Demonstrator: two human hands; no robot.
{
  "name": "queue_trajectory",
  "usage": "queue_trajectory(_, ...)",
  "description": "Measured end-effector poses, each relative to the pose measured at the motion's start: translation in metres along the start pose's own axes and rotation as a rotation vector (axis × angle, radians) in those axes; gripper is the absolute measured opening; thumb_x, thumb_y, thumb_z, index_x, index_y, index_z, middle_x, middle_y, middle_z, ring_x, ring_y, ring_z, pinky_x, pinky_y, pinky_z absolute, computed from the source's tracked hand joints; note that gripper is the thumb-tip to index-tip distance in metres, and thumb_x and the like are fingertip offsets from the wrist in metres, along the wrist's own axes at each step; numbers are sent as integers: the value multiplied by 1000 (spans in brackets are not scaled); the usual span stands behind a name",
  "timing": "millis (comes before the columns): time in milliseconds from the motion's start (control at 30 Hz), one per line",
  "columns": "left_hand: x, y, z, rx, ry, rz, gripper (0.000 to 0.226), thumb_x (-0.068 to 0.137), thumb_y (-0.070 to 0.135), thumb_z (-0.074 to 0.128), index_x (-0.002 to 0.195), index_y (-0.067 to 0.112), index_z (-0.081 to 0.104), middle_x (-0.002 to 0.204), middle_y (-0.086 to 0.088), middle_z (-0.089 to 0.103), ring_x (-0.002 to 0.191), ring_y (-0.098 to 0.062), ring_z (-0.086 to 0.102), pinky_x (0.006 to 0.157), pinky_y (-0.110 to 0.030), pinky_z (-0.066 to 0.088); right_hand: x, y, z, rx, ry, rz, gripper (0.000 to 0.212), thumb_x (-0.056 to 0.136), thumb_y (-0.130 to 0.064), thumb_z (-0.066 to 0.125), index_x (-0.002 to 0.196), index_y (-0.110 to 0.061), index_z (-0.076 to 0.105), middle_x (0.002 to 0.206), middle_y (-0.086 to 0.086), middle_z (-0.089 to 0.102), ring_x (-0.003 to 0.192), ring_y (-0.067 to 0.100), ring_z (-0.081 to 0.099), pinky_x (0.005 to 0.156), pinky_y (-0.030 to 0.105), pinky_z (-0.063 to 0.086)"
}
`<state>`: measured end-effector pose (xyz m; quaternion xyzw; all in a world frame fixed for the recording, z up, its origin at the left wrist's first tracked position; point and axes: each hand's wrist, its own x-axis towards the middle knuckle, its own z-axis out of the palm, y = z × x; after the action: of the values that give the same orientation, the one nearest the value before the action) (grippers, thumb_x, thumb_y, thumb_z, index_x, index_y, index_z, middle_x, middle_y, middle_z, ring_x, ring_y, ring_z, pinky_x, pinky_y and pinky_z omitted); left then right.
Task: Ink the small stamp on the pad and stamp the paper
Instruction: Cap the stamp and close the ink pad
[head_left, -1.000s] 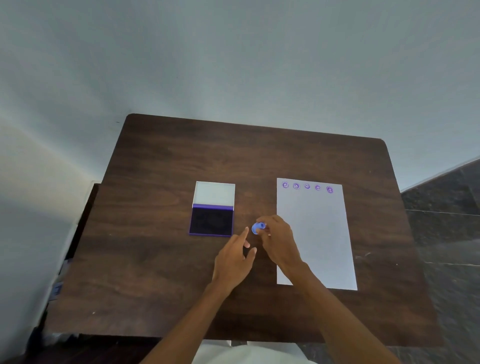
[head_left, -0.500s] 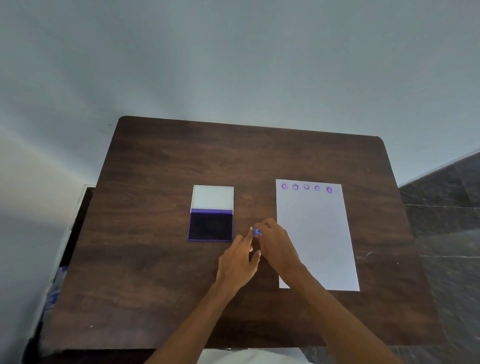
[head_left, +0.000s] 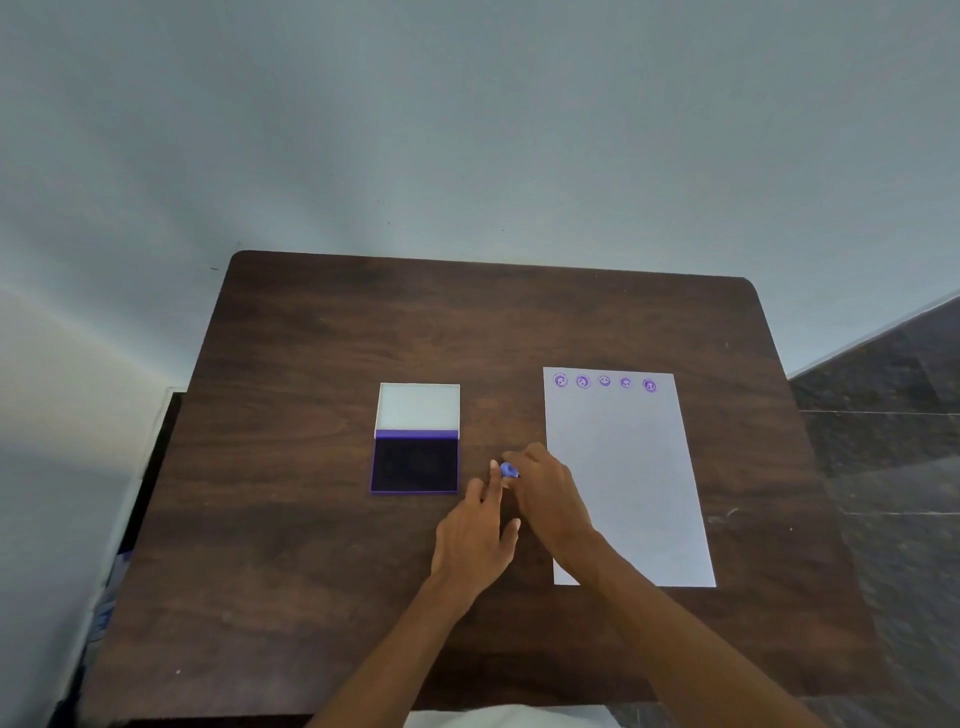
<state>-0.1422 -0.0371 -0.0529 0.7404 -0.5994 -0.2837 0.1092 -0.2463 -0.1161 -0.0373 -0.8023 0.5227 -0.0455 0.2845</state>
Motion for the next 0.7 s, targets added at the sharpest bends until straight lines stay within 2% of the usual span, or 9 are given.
queue_trajectory(100, -6, 2, -16, -136, 51, 4, 63, 101, 38, 46, 155, 21, 19, 132, 0, 58, 108, -12, 60, 98, -20, 45, -3, 3, -6, 114, 22, 50, 38, 92, -28, 61, 124, -8, 59, 127, 10, 62, 111, 23, 61, 100, 25, 44)
queue_trajectory(167, -10, 0, -31, -243, 183, 32, 51, 101, 27, 49, 149, 18, 35, 115, -2, 68, 96, -10, 63, 92, -22, 51, -6, 5, -12, 118, 86, 65, 32, 93, -24, 61, 122, -10, 60, 126, 9, 63, 111, 22, 60, 97, 21, 42)
queue_trajectory(233, -13, -2, -44, -302, 364, 85, 42, 99, 19, 53, 141, 14, 49, 105, -3, 71, 90, -11, 65, 84, -21, 54, -10, 5, -17, 68, 212, 82, 29, 93, -22, 60, 120, -12, 60, 125, 8, 63, 110, 22, 61, 95, 26, 46)
queue_trajectory(333, -8, -6, -58, -207, 554, 187, 42, 96, 15, 60, 136, 8, 55, 118, -8, 68, 99, -17, 67, 79, -15, 50, -17, 0, -24, -56, 407, 87, 36, 91, -19, 62, 124, -11, 55, 130, 11, 60, 118, 29, 58, 93, 37, 50)
queue_trajectory(400, 0, -11, -62, -36, 613, 244, 48, 95, 19, 61, 140, 7, 49, 136, -12, 58, 120, -23, 60, 89, -22, 48, -20, -4, -27, -158, 461, 68, 49, 90, -26, 63, 134, -12, 47, 144, 11, 48, 135, 31, 43, 102, 40, 42)
queue_trajectory(433, 5, -12, -64, 40, 604, 261, 53, 96, 24, 58, 144, 9, 44, 146, -13, 49, 133, -27, 48, 101, -30, 44, -21, -5, -28, -214, 460, 64, 57, 90, -33, 61, 140, -13, 40, 152, 10, 39, 141, 30, 32, 108, 41, 33)
queue_trajectory(500, 11, -15, -70, 185, 533, 262, 61, 99, 38, 47, 152, 14, 29, 160, -9, 27, 148, -28, 20, 119, -44, 25, -26, -5, -30, -312, 423, 76, 70, 92, -50, 47, 150, -19, 23, 160, 7, 18, 148, 30, 12, 116, 46, 15)
queue_trajectory(600, 17, -18, -74, 324, 447, 223, 70, 98, 56, 29, 156, 20, 14, 165, -5, 7, 151, -27, 2, 121, -51, 12, -32, 1, -29, -411, 379, 92, 76, 91, -64, 32, 152, -26, 8, 162, 4, 4, 149, 29, -1, 119, 54, 9)
queue_trajectory(700, 15, -20, -76, 373, 443, 181, 75, 96, 64, 25, 156, 20, 12, 165, -4, 2, 151, -28, -1, 121, -52, 10, -37, 2, -31, -422, 388, 114, 79, 89, -68, 31, 152, -26, 7, 162, 4, 3, 148, 30, -2, 118, 56, 10)
